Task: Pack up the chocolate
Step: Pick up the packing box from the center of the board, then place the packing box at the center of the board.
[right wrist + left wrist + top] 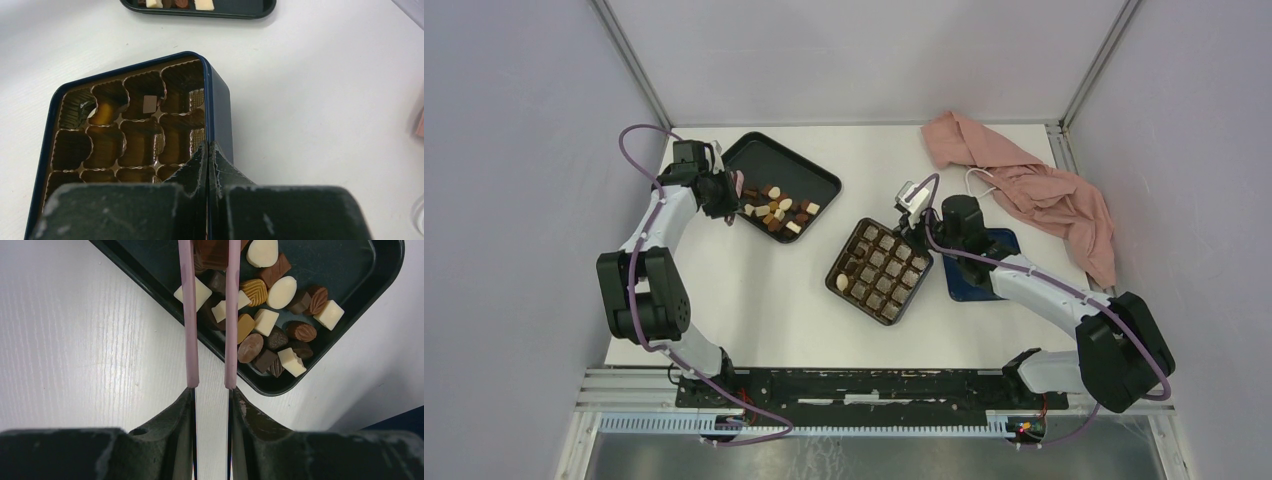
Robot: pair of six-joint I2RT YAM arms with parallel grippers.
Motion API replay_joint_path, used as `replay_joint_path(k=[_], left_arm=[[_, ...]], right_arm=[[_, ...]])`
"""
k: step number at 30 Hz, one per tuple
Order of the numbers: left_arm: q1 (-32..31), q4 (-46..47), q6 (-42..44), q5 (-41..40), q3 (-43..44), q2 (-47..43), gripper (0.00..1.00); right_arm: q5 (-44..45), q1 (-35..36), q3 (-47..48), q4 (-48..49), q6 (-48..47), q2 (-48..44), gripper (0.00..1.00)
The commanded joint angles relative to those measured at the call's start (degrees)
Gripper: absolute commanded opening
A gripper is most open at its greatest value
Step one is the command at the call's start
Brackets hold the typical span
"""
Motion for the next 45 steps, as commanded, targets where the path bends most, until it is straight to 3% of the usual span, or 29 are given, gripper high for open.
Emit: replay_joint_path(k=[1, 10, 15, 22, 35, 36, 38, 41, 45], left_arm=[[-0.2, 1.9, 1.6, 1.7, 0.2, -2.4, 0.02], [-0.4, 2.0, 1.5, 1.8, 0.2, -2.6, 0.02], [-0.4, 2.1, 1.5, 2.1, 0.2, -2.4, 0.02], [-0.5, 2.1, 1.6, 2.2, 0.0, -2.3, 0.02], [-0.5, 2.2, 1.7, 3.1, 0.1, -2.3, 0.02], [-0.6, 2.4, 1.7, 4.0, 0.1, -2.4, 0.02], [-0.9, 2.9, 1.5, 7.0, -0.1, -2.4, 0.02], [-1.9, 3.3, 0.8, 11.5, 0.0, -2.4, 0.02], [-1.9, 2.5, -0.4, 10.5, -0.4, -3.6, 0.02]], right_arm=[[-3.7, 0.2, 0.5, 4.5, -0.7, -1.4, 0.00], [-4.7, 0.3, -0.1, 5.9, -2.4, -1.3, 0.00], [-0.3, 1.6, 2.4, 5.2, -6.2, -1.1, 0.00], [3.4, 1.8, 1.1, 6.6, -3.5, 1.9, 0.00], [10.6, 0.6, 5.2, 0.3, 5.1, 13.6, 0.00], [10.4, 0.3, 5.6, -0.4, 5.4, 14.0, 0.02], [8.8, -0.2, 6.8, -2.2, 5.5, 14.7, 0.16], [6.5, -1.0, 8.7, -5.3, 4.2, 14.5, 0.53], [0.9, -2.6, 11.1, -9.9, -2.0, 11.2, 0.72]])
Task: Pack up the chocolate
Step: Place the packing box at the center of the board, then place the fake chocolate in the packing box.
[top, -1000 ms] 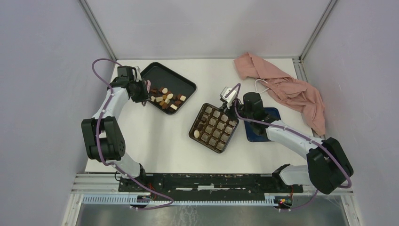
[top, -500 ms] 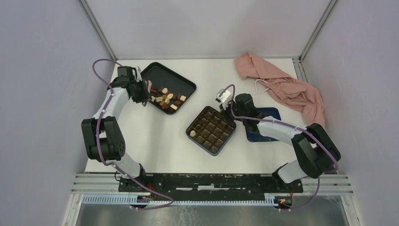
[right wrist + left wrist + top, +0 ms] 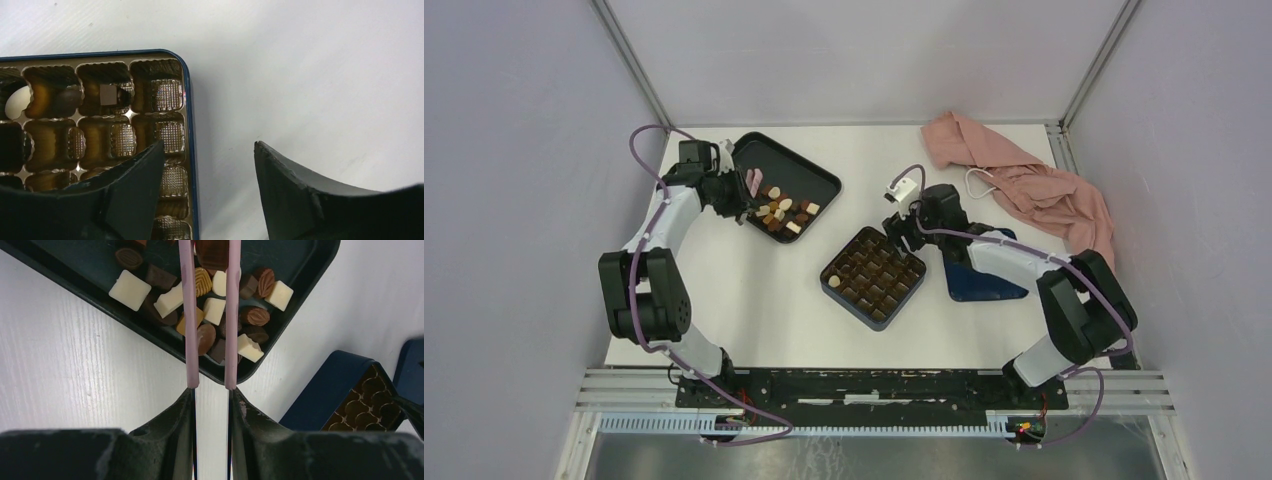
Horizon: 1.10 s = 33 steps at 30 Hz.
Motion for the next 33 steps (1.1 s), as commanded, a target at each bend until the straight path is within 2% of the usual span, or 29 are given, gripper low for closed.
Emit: replay_joint_path(k=[1, 4, 8, 10, 14, 19, 25, 33], left_arm=[[-0.4, 1.4, -0.4, 1.8, -0.1, -3.7, 0.02], [-0.4, 0.8, -1.2, 3.0, -0.7, -4.8, 0.02], [-1.1, 0.2, -3.1, 9.5, -3.4, -8.2, 0.02], [-2.8, -0.1, -4.3, 12.5, -5.5, -10.8, 0.02], [-10.1, -0.6, -6.8, 13.1, -9.3, -17.0, 0.02], [-23.1, 0.5, -12.8, 6.8, -11.7, -22.2, 0.02], [-35.2, 1.7, -16.7, -3.4, -11.8, -20.8, 0.02], [-43.5, 2.1, -17.0, -12.0, -8.1, -11.8, 0.02]], right_arm=[[-8.4, -2.0, 3.6, -5.0, -7.8, -4.7, 0.76], [-17.1, -3.5, 3.0, -9.4, -17.1, -9.2, 0.79], [-25.9, -6.2, 1.0, -11.1, -20.7, -14.7, 0.80], [-29.0, -7.7, 0.7, -11.8, -21.3, -16.5, 0.80], [-31.8, -10.5, 1.1, -13.2, -21.8, -17.4, 0.80], [-32.4, -12.3, 2.5, -15.1, -21.4, -15.4, 0.80], [-30.7, -13.2, 2.5, -15.0, -20.9, -14.6, 0.80], [-30.6, -13.8, 2.4, -14.9, -20.9, -13.4, 0.80]])
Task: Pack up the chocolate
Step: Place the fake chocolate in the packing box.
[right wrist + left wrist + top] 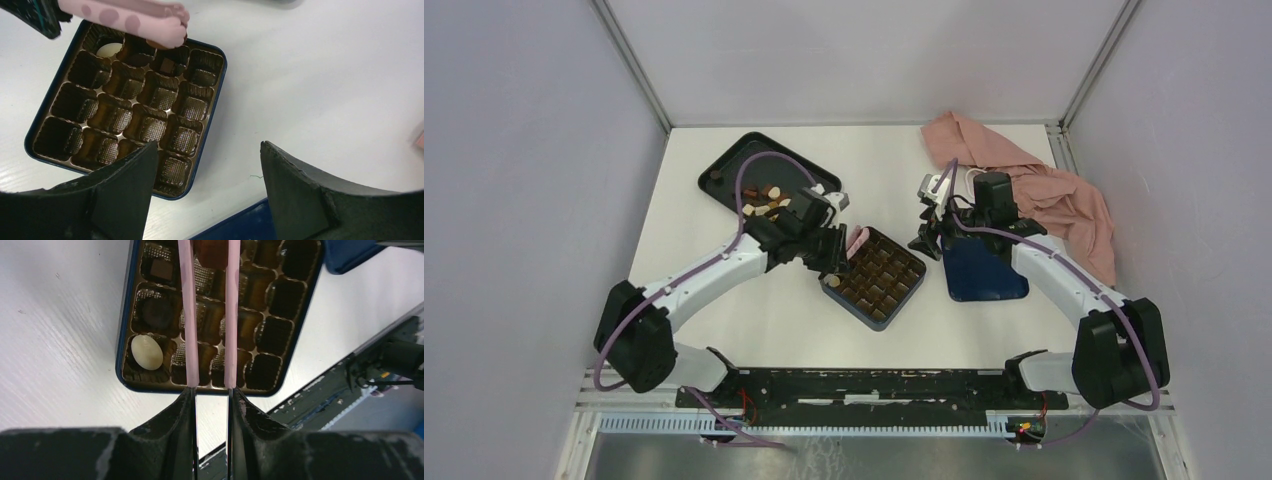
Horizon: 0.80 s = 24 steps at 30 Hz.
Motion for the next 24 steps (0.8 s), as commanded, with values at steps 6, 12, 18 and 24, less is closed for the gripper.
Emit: replay_joint_path(k=[6, 12, 18, 24], left_arm=[[-5.0, 1.8, -2.0, -10.1, 5.5, 8.0, 0.03], [-5.8, 1.2, -1.2, -11.5, 8.0, 11.5, 0.05], [-5.9, 0.2, -0.3, -13.0, 9.3, 13.9, 0.10], [-5.9, 0.1, 0.0, -13.1, 10.4, 15.2, 0.20]], right_arm=[[-0.9, -0.6, 1.3, 0.6, -0.8, 1.4, 0.80], [-1.3, -0.6, 1.5, 0.1, -0.9, 2.2, 0.80], [-1.6, -0.6, 1.5, 0.0, -1.1, 2.5, 0.81], [-2.1, -0.6, 1.8, -0.5, -1.4, 3.0, 0.81]])
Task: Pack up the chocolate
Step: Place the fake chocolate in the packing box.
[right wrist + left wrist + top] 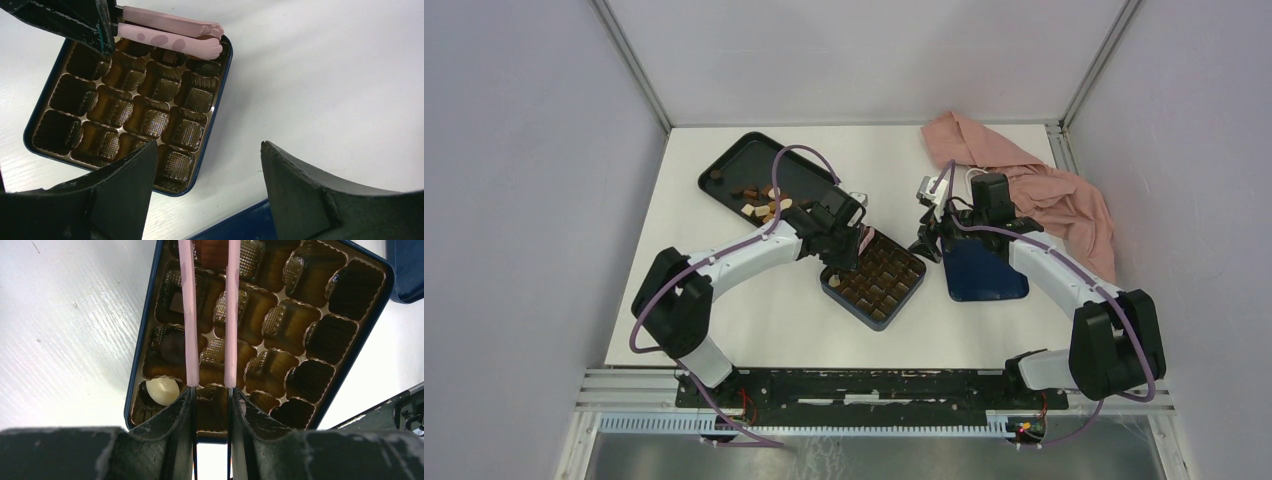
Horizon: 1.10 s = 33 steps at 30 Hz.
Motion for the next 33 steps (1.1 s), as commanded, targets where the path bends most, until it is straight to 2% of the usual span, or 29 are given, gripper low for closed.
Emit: replay_joint_path(k=[1, 21, 33], left_arm=[[-0.4, 0.8, 0.2, -1.1, 3.0, 0.5, 0.21], [-0.5, 0.8, 0.2, -1.2, 3.4, 0.3, 0.39], [-0.3, 1.0, 0.6, -1.3, 3.4, -2.1, 0.37]], right_arm=[[-1.8, -0.2, 1.9, 0.5, -1.1, 0.6, 0.81], [-2.4, -0.1, 2.2, -0.3, -1.6, 0.9, 0.81], [-2.7, -0.2, 2.3, -0.5, -1.8, 0.8, 0.81]])
